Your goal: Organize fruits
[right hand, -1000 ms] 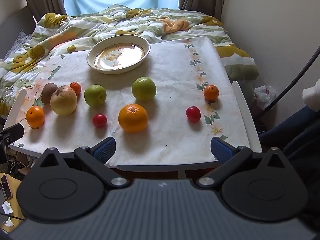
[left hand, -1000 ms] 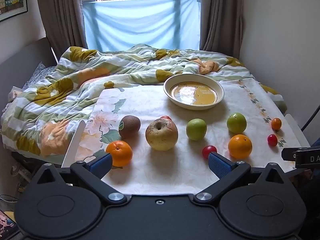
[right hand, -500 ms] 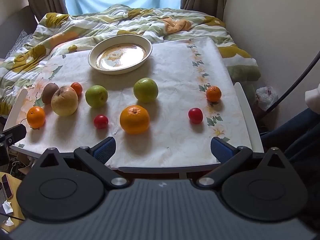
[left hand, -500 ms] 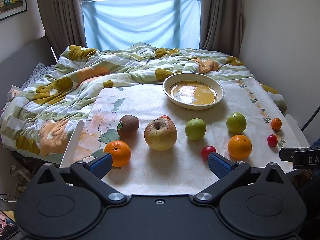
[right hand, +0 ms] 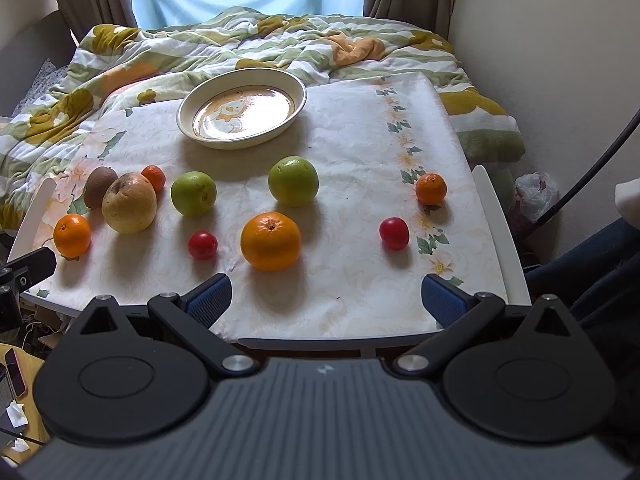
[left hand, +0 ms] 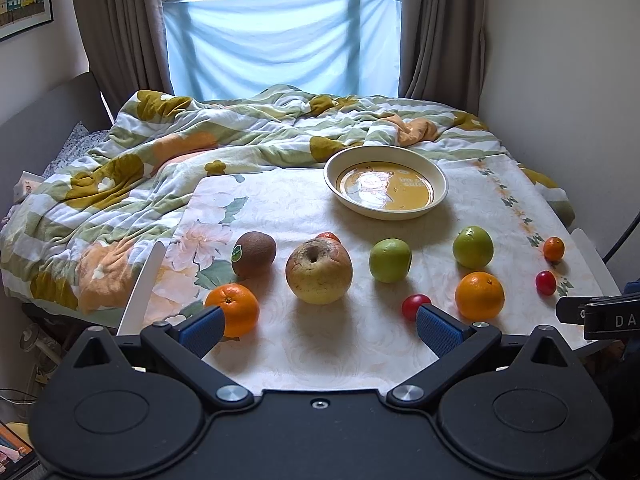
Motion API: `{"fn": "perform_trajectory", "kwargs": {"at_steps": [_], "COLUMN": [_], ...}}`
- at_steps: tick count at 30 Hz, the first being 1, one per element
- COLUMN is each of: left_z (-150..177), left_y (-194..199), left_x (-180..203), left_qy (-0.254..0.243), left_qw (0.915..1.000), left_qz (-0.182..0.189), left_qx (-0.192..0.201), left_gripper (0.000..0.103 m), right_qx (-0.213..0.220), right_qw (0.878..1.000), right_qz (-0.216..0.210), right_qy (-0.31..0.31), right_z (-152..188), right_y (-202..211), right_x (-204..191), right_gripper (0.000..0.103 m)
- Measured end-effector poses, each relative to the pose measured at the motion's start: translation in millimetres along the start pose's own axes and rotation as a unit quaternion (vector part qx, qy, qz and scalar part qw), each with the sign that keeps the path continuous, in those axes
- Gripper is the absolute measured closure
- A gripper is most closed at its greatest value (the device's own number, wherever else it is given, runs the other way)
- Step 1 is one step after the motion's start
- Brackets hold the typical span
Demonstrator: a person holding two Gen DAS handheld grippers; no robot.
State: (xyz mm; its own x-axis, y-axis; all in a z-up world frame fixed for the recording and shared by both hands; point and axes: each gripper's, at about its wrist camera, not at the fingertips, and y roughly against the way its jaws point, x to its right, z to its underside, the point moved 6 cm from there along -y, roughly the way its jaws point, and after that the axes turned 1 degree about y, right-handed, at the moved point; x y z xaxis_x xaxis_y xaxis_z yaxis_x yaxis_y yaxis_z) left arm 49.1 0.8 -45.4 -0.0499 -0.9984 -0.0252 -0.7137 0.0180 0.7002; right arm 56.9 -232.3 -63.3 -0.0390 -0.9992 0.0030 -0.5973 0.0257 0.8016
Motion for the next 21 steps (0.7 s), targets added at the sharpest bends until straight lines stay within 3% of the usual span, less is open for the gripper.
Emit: {"fn": "perform_trajectory", "kwargs": {"at_steps": [21], "left_z": [-0.8], "left_y": [-1.4], "left_x": [0.2], "left_qy": [0.000], "left_qw": [1.0000], "left_qz": [0.000], "left_qx": [-0.001], "left_gripper": [0.000], "right_qx": [-0.002], "right_qw": [1.000], "right_qz": [-0.001], "right_qy": [0.001], "right_z": [-2.0], "right_y": [-3.8], "right_x": [-1.5], "right_gripper": [0.000]}}
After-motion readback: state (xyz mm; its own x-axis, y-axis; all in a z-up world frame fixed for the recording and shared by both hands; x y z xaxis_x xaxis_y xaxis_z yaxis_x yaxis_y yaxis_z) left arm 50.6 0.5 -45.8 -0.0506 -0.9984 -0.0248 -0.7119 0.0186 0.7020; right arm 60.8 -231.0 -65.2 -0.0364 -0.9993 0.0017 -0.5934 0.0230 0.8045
